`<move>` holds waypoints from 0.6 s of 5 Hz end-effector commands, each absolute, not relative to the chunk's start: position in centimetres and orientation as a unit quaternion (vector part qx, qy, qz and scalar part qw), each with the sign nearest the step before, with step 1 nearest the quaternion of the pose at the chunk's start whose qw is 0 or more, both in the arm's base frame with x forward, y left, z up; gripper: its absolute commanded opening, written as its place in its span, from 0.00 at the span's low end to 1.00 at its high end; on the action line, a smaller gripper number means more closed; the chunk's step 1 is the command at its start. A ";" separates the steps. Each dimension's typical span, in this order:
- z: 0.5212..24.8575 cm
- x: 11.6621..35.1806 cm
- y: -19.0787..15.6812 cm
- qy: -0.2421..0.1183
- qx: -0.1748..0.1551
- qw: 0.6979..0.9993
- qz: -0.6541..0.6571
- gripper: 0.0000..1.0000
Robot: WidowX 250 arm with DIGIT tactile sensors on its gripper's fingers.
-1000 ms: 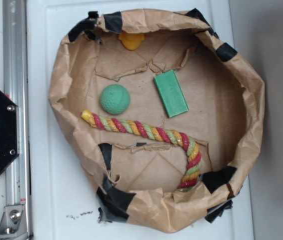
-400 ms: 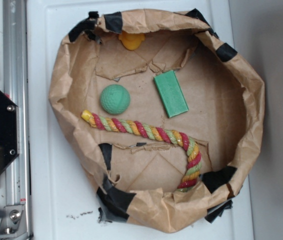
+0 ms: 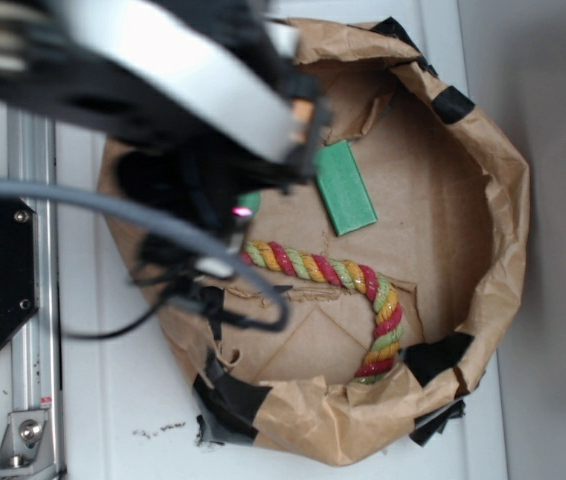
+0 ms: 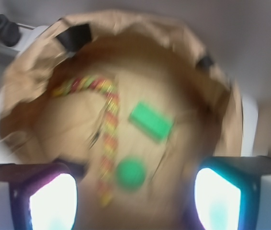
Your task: Grab the green block.
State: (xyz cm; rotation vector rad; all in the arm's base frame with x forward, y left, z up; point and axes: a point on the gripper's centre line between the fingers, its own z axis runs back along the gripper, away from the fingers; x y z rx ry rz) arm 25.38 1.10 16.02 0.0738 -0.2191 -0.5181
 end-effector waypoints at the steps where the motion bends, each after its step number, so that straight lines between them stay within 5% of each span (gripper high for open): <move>1: 8.3 28.1 0.7 -0.086 0.040 0.899 -0.428 1.00; 3: 2.9 28.2 1.6 -0.025 0.055 0.862 -0.503 1.00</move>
